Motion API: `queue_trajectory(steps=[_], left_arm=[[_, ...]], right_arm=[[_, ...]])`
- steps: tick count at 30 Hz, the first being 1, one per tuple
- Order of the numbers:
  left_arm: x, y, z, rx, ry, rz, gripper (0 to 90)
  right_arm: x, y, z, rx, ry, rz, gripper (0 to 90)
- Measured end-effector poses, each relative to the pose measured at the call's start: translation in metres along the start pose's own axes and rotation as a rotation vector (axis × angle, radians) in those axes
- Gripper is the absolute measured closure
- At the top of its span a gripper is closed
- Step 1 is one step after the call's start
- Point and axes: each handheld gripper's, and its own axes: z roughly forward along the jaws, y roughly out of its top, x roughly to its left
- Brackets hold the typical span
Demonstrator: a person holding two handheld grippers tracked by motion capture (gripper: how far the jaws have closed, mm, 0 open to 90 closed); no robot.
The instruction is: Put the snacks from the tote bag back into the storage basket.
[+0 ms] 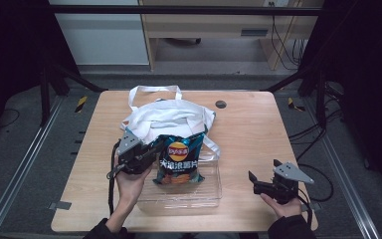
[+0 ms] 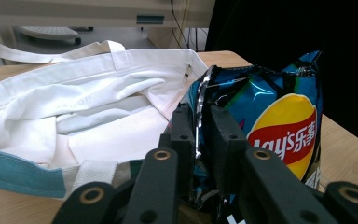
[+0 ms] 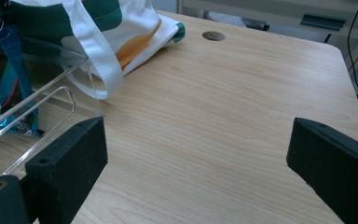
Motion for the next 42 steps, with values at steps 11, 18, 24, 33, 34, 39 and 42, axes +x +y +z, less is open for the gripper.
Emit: queue_trajectory(steps=[11, 18, 24, 33, 34, 39, 42], left_arm=[[0.001, -0.002, 0.000, 0.000, -0.006, 0.028, 54.9], [0.003, -0.002, -0.003, 0.005, -0.011, 0.029, 45.8], [0.002, -0.002, -0.006, 0.004, -0.020, 0.033, 44.7], [0.000, -0.002, -0.010, 0.008, -0.024, 0.034, 48.3], [0.000, -0.002, -0.011, 0.008, -0.023, 0.037, 48.3], [0.000, -0.001, -0.018, -0.001, -0.022, 0.045, 46.0], [0.000, -0.001, -0.021, -0.003, -0.021, 0.047, 45.2]], right_arm=[[0.000, 0.000, -0.001, -0.001, 0.001, 0.007, 5.6], [0.000, 0.001, -0.001, -0.003, 0.003, 0.007, 5.6], [0.000, 0.001, -0.002, -0.005, 0.002, 0.005, 5.6], [0.000, 0.001, -0.002, -0.007, 0.003, 0.005, 5.5], [0.000, 0.001, -0.002, -0.008, 0.002, 0.004, 5.5], [0.000, 0.001, -0.002, -0.007, 0.003, 0.004, 5.5], [0.000, 0.001, -0.002, -0.008, 0.004, 0.006, 5.5]])
